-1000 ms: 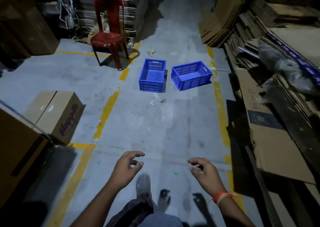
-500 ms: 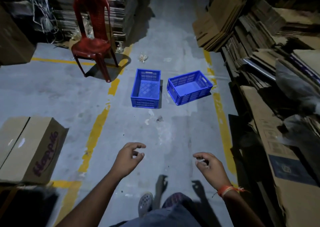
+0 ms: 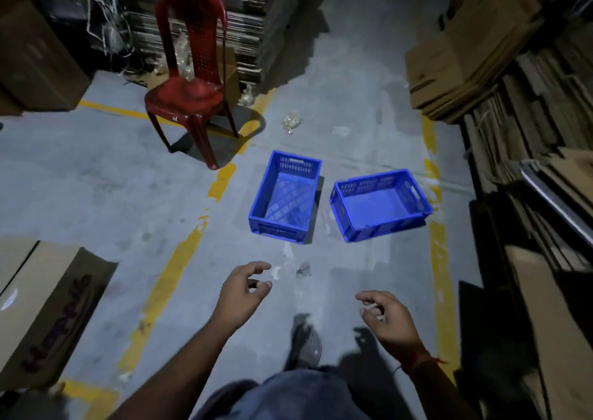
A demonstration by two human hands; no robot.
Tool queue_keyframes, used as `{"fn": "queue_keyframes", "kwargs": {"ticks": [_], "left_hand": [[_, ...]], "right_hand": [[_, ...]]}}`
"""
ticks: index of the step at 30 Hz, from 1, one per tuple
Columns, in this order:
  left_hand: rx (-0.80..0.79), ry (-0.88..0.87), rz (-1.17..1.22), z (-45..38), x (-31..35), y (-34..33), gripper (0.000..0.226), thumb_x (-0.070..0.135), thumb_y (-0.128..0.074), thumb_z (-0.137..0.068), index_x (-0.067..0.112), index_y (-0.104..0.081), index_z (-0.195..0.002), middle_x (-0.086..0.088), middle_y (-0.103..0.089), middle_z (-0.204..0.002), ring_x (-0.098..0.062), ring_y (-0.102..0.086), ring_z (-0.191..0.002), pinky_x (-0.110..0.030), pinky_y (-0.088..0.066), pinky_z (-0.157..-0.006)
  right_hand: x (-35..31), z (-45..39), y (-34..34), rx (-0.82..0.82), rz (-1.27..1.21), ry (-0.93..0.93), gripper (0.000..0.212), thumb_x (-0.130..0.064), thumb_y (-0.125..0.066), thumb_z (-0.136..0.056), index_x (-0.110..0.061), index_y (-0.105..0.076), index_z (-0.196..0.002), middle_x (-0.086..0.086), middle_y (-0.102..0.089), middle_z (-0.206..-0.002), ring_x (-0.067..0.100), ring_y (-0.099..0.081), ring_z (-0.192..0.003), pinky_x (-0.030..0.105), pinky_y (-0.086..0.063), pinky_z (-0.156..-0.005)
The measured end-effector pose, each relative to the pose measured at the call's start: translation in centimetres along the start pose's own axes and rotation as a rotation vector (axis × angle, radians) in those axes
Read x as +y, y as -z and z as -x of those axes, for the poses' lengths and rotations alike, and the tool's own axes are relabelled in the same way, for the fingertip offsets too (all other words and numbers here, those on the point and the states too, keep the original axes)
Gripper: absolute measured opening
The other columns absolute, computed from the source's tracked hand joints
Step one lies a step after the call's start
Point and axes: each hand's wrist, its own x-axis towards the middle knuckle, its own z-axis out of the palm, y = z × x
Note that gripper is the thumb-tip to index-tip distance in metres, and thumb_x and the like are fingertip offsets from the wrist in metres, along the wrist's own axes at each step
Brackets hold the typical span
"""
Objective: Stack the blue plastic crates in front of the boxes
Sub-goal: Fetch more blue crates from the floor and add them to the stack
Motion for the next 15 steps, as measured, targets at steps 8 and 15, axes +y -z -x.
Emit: {"fn": "queue_keyframes", "kwargs": {"ticks": [8,15], "left_hand": [[0.220,0.087,0.146,-13.9,2.8,-1.6,0.031,0.019,-0.074,-0.088,0.031,-0.069,-0.117,0.006,-0.059,-0.121,0.000,-0.068,-0.093,-0.010,-0.048,-0.078],[0.409,0.216,0.280,-26.3,0.9,-3.4,0.034,0.016,-0.074,-0.087,0.032,-0.069,-0.116,0.004,-0.059,-0.122,-0.003,-0.066,-0.099,-0.017,-0.048,-0.081]], "right_hand": [[-5.6,-23.5,4.1,-0.233,0.224,0.198,0.036,-0.010,-0.066,-0.080,-0.039,-0.068,-0.102,-0.006,-0.060,-0.096,0.016,-0.062,-0.073,0.015,-0.049,-0.078],[-8.7,-40.5,1.8,-0.388,0.346,0.324,0.033,-0.011,-0.060,-0.080,-0.025,-0.071,-0.107,0.000,-0.059,-0.097,0.013,-0.061,-0.079,0.007,-0.042,-0.074]]}}
